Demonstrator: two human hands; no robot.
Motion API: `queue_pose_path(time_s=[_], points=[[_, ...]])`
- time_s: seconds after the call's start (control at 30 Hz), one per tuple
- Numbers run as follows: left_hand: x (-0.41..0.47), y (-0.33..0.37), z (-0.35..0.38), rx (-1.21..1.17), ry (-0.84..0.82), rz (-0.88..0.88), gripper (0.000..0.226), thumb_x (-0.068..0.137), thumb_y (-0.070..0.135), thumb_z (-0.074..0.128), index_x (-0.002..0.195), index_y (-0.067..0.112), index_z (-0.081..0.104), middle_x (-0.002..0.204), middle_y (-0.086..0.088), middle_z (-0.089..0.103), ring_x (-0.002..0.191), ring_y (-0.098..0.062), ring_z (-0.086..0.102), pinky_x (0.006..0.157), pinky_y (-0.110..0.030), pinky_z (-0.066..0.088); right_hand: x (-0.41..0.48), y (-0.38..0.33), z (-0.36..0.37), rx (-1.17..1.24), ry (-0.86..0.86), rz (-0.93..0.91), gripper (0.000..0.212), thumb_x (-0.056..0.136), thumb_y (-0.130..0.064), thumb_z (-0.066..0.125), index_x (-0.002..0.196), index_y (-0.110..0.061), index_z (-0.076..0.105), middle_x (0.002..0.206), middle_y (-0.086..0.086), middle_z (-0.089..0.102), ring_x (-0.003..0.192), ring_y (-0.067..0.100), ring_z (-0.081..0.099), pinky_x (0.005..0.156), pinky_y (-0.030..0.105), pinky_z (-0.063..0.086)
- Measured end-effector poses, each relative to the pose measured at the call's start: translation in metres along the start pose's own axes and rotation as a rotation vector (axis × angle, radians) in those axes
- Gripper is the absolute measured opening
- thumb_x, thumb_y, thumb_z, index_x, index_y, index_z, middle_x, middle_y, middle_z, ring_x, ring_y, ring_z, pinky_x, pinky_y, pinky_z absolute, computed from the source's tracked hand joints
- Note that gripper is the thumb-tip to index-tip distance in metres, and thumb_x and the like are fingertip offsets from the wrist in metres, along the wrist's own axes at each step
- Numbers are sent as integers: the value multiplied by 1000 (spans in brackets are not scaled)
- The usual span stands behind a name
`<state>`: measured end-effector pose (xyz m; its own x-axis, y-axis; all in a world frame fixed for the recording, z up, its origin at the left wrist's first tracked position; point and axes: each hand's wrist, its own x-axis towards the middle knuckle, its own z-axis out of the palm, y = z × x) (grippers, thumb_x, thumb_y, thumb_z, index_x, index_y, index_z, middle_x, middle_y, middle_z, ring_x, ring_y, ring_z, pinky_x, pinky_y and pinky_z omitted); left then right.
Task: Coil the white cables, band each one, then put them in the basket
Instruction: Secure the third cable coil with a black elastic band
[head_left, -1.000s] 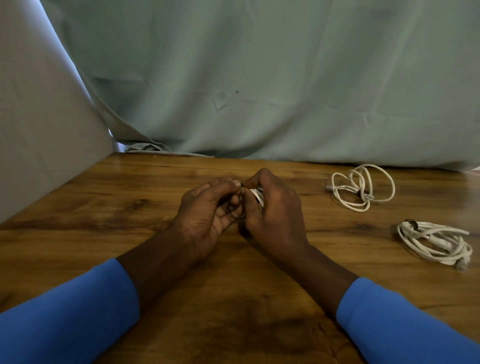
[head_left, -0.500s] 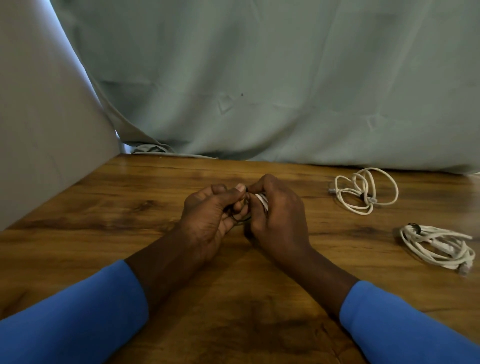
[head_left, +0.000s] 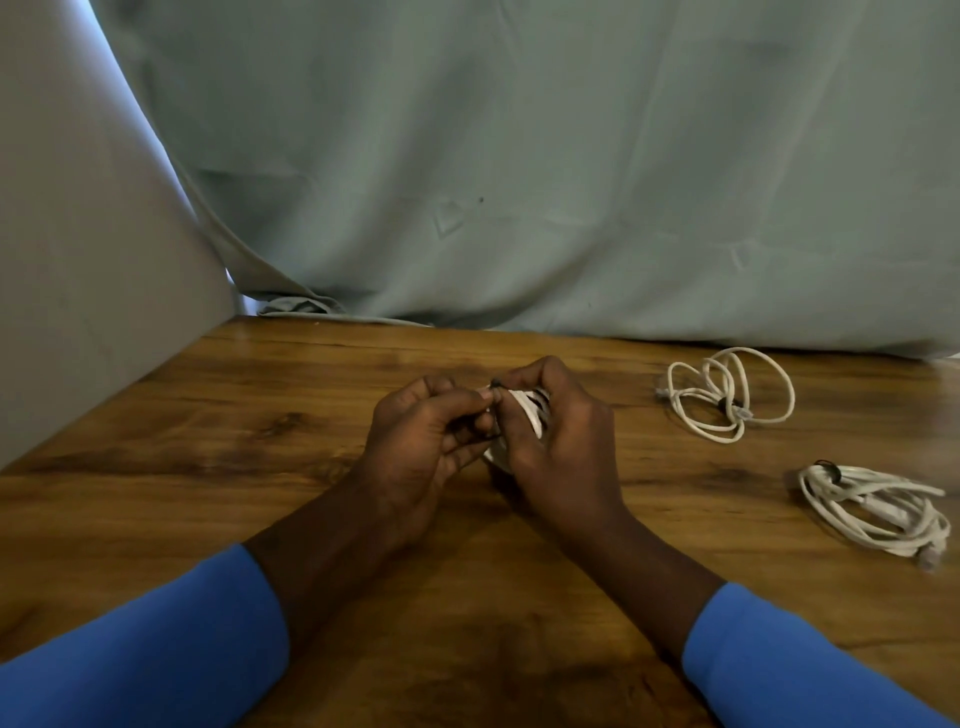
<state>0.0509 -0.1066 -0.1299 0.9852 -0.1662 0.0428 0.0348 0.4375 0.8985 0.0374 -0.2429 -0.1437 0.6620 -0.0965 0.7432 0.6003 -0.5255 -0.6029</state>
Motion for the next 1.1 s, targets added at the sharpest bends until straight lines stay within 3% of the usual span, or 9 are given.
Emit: queue_pose_path(time_s=[0.1, 0.2, 0.3, 0.47, 0.6, 0.8, 1.0, 1.1], points=[[1, 0, 0, -34, 28, 12, 38, 86, 1, 72, 65, 20, 46, 68, -7, 62, 64, -14, 63, 66, -28, 58, 0, -1, 1, 84, 16, 61, 5, 95, -14, 70, 97, -17, 67, 84, -11, 72, 76, 5, 70, 59, 24, 54], [0, -2, 1, -24, 74, 32, 44, 86, 0, 73, 62, 22, 43, 65, -6, 60, 61, -14, 61, 65, -29, 56, 0, -2, 2, 89, 14, 67, 8, 95, -10, 70, 93, -17, 67, 84, -11, 72, 76, 3, 70, 60, 16, 50], [-1, -1, 3, -33, 112, 37, 47, 86, -1, 72, 59, 23, 42, 62, -6, 59, 57, -13, 60, 66, -31, 55, -1, -4, 2, 90, -6, 52, 5, 95, -9, 70, 95, -14, 69, 86, -10, 73, 79, 6, 70, 62, 21, 54], [-2, 0, 4, 10, 101, 41, 43, 86, -2, 69, 57, 18, 45, 56, -6, 53, 53, -14, 54, 55, -27, 52, -2, -6, 3, 161, 30, 136, 11, 91, -9, 75, 93, -19, 71, 88, -12, 73, 83, 6, 71, 66, 16, 53], [-2, 1, 4, 32, 63, 40, 47, 86, 1, 72, 52, 24, 46, 58, -3, 53, 56, -12, 57, 61, -28, 53, -1, -5, 4, 226, 80, 205, 15, 88, -8, 77, 92, -20, 69, 87, -10, 74, 81, 10, 71, 65, 24, 56], [-7, 1, 6, 73, 77, 53, 41, 85, 8, 76, 59, 21, 47, 66, -10, 58, 64, -18, 60, 66, -34, 53, -1, -3, 5, 269, 64, 232, 17, 89, -16, 77, 91, -28, 66, 83, 4, 75, 78, 24, 74, 67, 55, 60], [-10, 1, 9, 105, 156, 69, 31, 82, 10, 75, 65, 15, 49, 66, -13, 56, 71, -26, 58, 69, -39, 52, -2, -4, 7, 288, 32, 262, 17, 88, -17, 79, 86, -29, 68, 87, 0, 76, 81, 21, 74, 68, 57, 60], [-9, 5, 7, 135, 142, 64, 15, 80, 6, 75, 76, 9, 61, 63, -5, 62, 63, -17, 62, 65, -34, 53, -1, 0, 7, 282, 3, 256, 19, 89, -14, 79, 87, -30, 68, 89, 0, 75, 83, 22, 74, 68, 57, 60]])
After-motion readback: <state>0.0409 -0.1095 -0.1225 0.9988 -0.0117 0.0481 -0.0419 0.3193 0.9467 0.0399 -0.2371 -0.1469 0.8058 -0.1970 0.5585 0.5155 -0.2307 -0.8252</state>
